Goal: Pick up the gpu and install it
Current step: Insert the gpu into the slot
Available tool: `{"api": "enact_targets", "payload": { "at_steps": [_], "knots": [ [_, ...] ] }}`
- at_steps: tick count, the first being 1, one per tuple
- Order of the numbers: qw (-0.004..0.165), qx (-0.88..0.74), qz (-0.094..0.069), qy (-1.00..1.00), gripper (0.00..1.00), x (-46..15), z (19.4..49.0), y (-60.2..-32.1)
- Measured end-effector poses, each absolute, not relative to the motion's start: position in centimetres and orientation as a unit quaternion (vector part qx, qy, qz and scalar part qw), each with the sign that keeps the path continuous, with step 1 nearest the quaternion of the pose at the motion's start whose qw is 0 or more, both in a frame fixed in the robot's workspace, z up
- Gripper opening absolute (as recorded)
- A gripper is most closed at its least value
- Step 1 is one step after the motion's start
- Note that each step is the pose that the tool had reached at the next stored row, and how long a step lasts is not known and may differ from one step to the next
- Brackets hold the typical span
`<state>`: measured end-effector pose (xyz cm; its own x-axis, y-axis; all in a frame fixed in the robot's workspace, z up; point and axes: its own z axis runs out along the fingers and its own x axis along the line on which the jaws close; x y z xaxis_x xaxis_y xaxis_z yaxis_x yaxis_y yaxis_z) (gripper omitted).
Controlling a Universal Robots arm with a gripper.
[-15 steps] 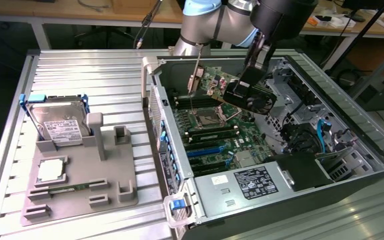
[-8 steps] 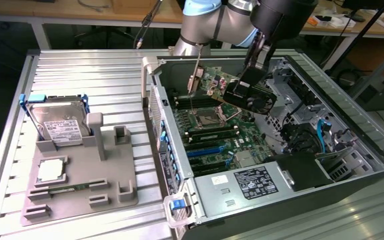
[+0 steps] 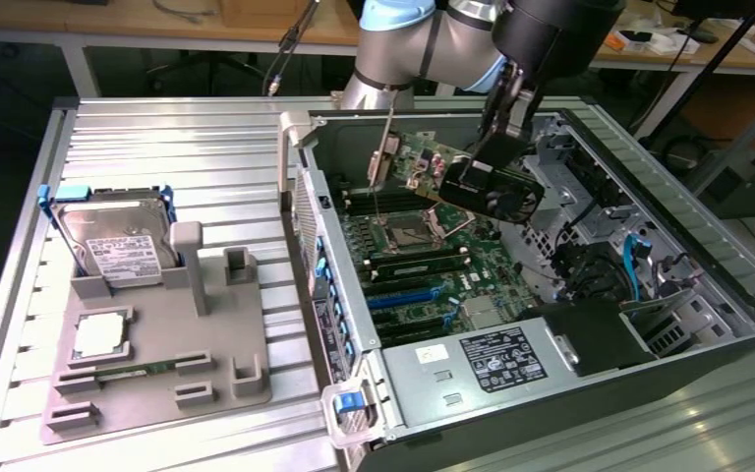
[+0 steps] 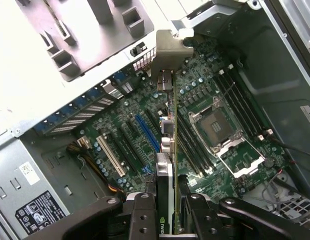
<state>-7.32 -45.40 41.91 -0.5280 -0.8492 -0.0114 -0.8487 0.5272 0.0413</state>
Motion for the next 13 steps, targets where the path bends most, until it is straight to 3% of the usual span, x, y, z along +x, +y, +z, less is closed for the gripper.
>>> {"api": "enact_targets", "payload": {
  "at_steps": [13],
  "knots": [
    [0.006,0.515,-0.021,-0.857,0.27,-7.30,41.91,-45.40]
  ]
}}
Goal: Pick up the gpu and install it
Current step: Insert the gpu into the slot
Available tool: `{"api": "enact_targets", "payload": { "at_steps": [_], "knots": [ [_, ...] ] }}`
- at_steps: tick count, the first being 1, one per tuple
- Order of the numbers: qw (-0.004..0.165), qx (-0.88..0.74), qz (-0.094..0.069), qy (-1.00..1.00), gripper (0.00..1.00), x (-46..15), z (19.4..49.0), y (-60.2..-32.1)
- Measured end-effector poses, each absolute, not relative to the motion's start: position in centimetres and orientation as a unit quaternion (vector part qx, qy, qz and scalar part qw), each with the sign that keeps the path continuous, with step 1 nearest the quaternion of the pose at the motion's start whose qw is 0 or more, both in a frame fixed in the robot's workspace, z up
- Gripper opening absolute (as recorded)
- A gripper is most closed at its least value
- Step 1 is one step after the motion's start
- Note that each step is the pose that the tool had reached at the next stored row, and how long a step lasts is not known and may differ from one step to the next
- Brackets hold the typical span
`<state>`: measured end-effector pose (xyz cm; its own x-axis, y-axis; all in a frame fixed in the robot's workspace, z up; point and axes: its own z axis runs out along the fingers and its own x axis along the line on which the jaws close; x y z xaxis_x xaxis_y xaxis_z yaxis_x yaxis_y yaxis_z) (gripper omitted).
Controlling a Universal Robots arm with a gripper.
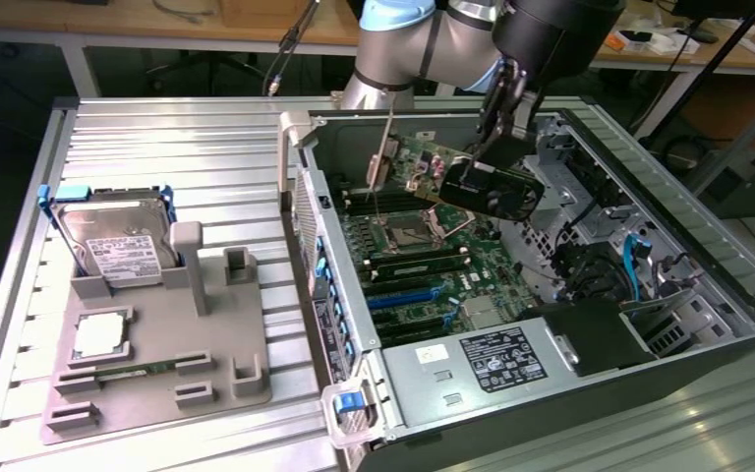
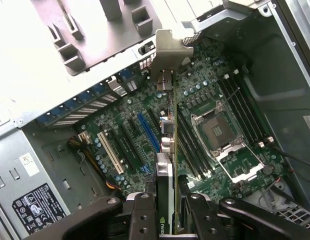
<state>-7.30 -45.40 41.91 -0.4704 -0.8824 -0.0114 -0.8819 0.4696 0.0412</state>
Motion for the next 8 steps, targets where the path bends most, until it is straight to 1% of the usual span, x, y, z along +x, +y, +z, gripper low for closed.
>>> {"api": "enact_targets", "payload": {
  "at_steps": [8],
  "knots": [
    [0.006,0.535,-0.020,-0.845,0.27,-7.29,41.91,-45.40]
  ]
}}
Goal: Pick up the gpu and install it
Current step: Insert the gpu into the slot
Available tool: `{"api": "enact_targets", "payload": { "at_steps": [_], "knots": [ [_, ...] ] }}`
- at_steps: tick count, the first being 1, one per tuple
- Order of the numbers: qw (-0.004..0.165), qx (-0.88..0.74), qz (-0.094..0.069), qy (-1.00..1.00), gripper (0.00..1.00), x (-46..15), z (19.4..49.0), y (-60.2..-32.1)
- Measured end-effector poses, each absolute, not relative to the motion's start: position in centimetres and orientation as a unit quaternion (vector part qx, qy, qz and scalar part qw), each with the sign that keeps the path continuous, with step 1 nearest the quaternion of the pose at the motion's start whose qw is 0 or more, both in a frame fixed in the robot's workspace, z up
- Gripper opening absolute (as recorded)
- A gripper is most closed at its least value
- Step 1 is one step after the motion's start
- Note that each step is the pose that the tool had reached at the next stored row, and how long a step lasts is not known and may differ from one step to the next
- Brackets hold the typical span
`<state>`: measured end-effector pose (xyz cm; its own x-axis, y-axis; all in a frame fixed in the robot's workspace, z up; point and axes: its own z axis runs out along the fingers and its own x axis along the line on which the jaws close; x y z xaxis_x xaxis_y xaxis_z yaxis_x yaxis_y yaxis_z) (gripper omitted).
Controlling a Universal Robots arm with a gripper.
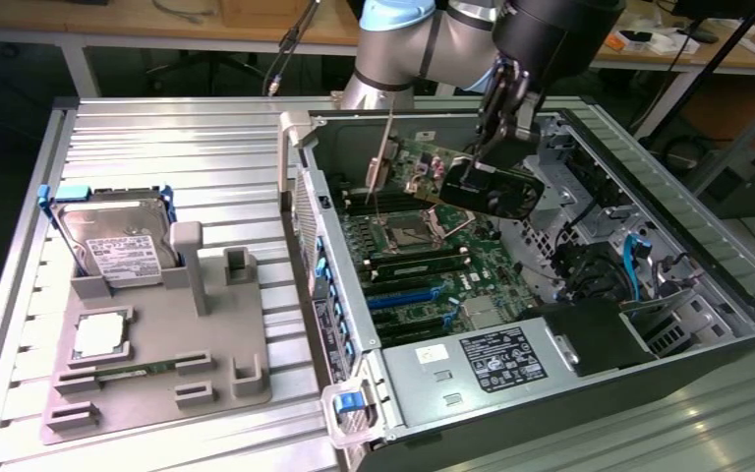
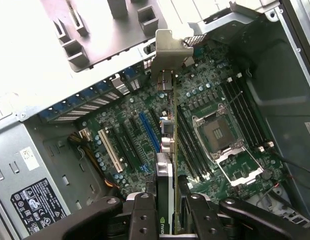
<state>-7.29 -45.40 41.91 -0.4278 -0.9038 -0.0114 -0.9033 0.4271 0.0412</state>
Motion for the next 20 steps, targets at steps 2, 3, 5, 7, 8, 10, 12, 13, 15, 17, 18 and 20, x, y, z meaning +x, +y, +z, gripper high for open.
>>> {"api": "enact_targets", "payload": {
  "at_steps": [2,3,5,7,8,10,12,13,15,17,18,20],
  "knots": [
    [0.006,0.541,-0.020,-0.841,0.27,-7.27,41.92,-45.40],
    [0.006,0.544,-0.020,-0.839,0.27,-7.25,41.91,-45.40],
    [0.007,0.550,-0.020,-0.835,0.27,-7.22,41.91,-45.40],
    [0.007,0.557,-0.020,-0.830,0.27,-7.19,41.91,-45.40],
    [0.007,0.561,-0.020,-0.827,0.27,-7.18,41.91,-45.40],
    [0.007,0.569,-0.020,-0.822,0.27,-7.14,41.91,-45.40],
    [0.007,0.578,-0.020,-0.816,0.27,-7.04,41.92,-45.40],
    [0.007,0.581,-0.020,-0.813,0.27,-7.01,41.92,-45.40],
    [0.008,0.588,-0.020,-0.808,0.27,-6.93,41.91,-45.40],
    [0.008,0.594,-0.020,-0.804,0.27,-6.88,41.92,-45.40],
    [0.008,0.598,-0.020,-0.801,0.27,-6.85,41.92,-45.40],
    [0.008,0.604,-0.020,-0.797,0.27,-6.82,41.92,-45.40]
  ]
}}
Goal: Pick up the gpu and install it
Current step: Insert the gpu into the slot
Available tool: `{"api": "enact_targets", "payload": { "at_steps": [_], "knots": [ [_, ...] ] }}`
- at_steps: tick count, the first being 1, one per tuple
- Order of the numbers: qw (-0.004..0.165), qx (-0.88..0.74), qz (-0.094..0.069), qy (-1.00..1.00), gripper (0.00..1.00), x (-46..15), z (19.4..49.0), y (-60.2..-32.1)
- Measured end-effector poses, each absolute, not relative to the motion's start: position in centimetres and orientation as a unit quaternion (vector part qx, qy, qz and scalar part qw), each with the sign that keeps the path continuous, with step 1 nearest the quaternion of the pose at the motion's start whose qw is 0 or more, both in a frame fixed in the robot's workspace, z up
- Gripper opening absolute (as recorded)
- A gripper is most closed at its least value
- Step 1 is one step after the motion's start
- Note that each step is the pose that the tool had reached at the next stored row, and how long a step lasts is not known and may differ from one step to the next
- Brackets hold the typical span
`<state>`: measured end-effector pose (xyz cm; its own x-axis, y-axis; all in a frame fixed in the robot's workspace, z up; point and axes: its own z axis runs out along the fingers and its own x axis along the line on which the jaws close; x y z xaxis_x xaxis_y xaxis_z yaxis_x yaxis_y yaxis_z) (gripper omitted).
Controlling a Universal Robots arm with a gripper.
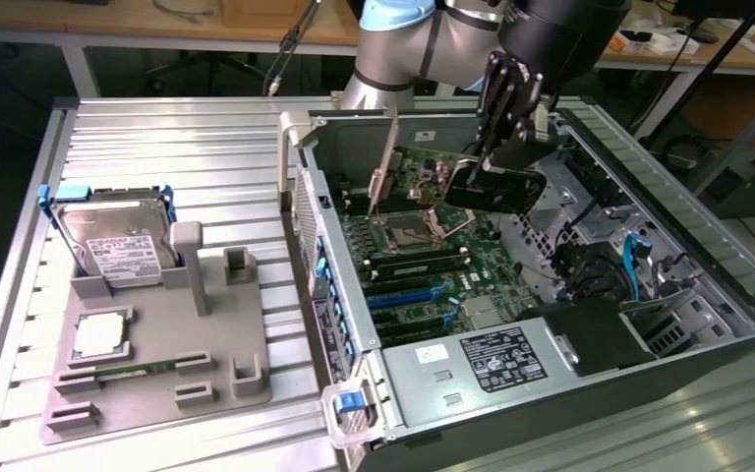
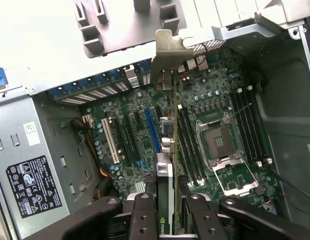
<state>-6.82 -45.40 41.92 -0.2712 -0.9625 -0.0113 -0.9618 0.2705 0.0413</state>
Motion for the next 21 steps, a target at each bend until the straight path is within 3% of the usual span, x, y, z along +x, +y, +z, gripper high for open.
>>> {"api": "enact_targets", "payload": {
  "at_steps": [21],
  "knots": [
    [0.009,0.659,-0.019,-0.752,0.27,-6.64,41.91,-45.40]
  ]
}}
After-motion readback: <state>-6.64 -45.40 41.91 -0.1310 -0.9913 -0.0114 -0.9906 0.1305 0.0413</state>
